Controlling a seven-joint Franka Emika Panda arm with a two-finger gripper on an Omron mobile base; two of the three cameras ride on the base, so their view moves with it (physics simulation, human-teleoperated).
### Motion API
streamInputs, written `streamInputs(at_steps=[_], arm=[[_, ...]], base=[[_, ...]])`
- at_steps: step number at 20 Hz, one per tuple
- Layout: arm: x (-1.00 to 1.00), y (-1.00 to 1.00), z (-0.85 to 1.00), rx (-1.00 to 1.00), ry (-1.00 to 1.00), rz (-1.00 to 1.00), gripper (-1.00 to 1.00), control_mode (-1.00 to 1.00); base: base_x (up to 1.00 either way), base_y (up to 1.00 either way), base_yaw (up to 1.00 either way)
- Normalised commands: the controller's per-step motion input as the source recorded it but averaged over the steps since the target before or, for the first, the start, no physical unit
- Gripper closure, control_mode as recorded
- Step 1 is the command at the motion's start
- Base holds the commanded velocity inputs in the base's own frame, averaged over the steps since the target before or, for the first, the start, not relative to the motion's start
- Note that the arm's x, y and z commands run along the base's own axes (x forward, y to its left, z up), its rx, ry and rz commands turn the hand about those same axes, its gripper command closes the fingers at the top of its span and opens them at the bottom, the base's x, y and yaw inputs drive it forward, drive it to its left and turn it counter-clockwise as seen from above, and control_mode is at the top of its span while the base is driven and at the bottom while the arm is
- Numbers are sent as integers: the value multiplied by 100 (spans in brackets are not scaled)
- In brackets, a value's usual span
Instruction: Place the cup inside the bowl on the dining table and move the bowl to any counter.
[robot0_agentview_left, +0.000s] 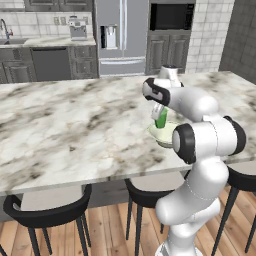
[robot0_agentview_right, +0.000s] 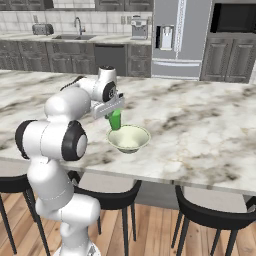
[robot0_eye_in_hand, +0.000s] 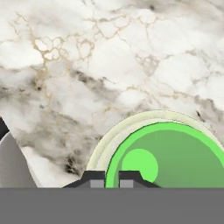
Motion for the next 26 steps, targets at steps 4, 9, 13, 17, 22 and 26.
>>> streamInputs(at_steps=[4,9,13,17,22,26], arm=[[0,-39,-3,0,0,10,100,-100],[8,-34,-1,0,0,11,100,-100],[18,-24,-7,0,0,11,100,-100],[17,-15,-12,0,-3,12,100,-100],[3,-9,-8,0,-5,13,100,-100],[0,-1,-14,0,-7,11,100,-100]], base=[[0,0,0],[0,0,0],[0,0,0],[0,0,0],[0,0,0],[0,0,0]])
